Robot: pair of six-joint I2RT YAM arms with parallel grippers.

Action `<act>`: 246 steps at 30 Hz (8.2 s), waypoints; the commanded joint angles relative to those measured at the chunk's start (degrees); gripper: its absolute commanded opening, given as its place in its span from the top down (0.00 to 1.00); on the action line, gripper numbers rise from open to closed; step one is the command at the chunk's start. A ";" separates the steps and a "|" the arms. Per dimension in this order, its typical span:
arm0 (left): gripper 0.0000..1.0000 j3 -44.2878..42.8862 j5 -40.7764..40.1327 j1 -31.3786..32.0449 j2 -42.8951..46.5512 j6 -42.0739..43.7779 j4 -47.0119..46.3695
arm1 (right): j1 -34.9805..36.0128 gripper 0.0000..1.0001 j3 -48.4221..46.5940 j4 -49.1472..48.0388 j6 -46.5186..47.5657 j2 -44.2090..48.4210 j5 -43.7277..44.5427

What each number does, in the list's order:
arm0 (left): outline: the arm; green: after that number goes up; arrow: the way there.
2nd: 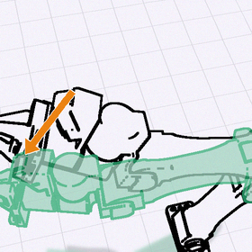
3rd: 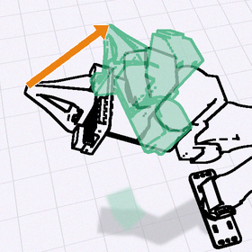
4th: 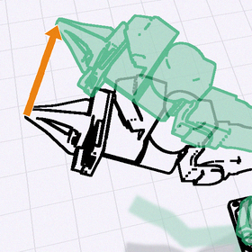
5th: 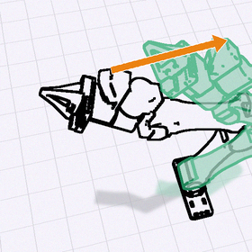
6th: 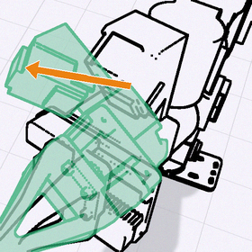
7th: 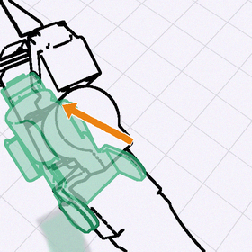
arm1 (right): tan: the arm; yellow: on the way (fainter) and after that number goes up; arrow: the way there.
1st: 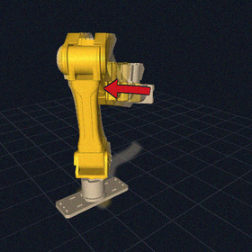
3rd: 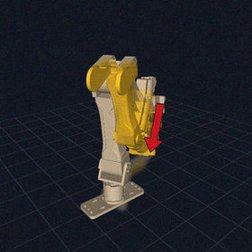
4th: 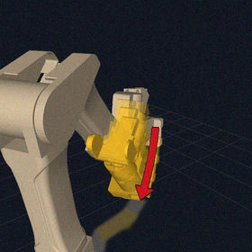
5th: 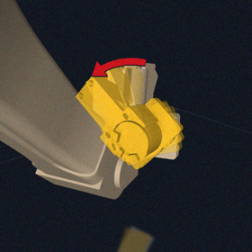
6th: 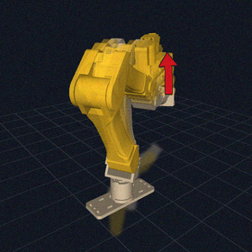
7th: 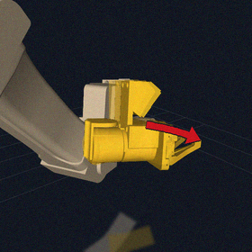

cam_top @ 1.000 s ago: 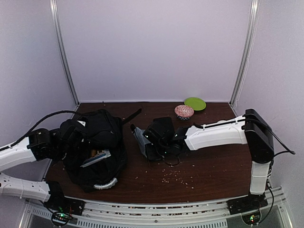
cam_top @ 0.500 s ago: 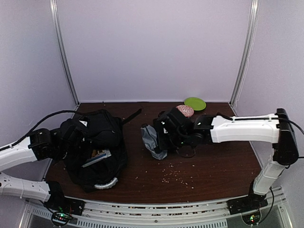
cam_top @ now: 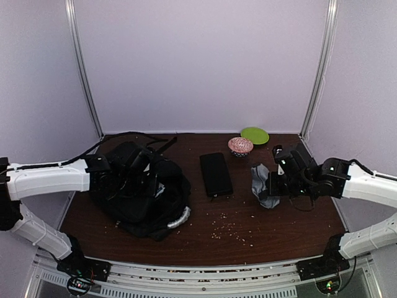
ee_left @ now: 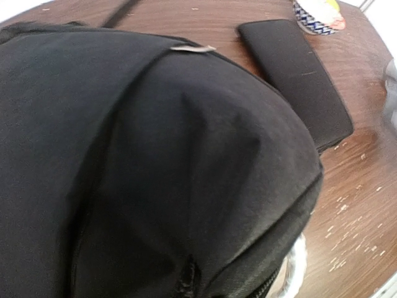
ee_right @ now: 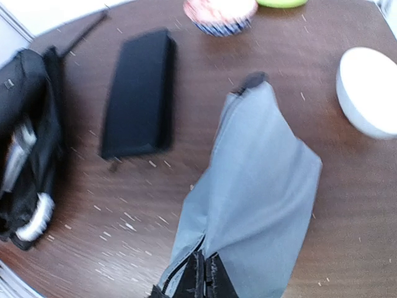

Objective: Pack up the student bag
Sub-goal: Place the personal item at the center of the board, then pick up the personal item from the center of the board, then place the personal item in the student bag, then pick up the personal item from the center of the board.

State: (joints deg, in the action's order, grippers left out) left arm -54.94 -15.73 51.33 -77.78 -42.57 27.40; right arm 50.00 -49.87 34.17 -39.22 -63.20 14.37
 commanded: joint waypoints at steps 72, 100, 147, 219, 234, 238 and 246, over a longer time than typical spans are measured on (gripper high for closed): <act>1.00 -7.57 -7.58 1.58 13.50 10.01 6.61 | 15.06 1.00 -3.19 -12.24 13.39 2.10 -17.99; 1.00 -1.08 3.10 1.58 23.10 8.62 2.03 | 19.43 1.00 -44.96 -8.22 14.57 -46.93 -15.45; 1.00 4.20 6.23 1.67 23.44 8.87 -2.33 | 14.32 0.34 -28.64 -36.78 0.81 -40.27 -18.85; 1.00 4.70 -3.27 1.75 10.95 3.02 -1.58 | -2.93 0.25 2.89 -38.94 -4.91 -26.32 -4.69; 1.00 9.14 -3.32 1.75 11.08 2.22 -2.22 | -11.59 0.38 -2.37 -51.03 -11.49 -42.44 -18.11; 1.00 8.82 -3.53 1.75 10.65 2.94 -2.35 | -11.59 0.42 -1.89 -53.52 -12.94 -44.23 -20.36; 1.00 8.53 -3.28 1.76 9.34 3.19 -2.44 | -11.59 0.66 -0.44 -53.76 -14.15 -45.66 -20.79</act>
State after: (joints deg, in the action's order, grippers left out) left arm -47.24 -15.44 53.98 -67.29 -39.99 23.38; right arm 38.48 -51.77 -18.61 -52.31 -108.33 -5.63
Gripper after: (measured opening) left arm 0.010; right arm 0.386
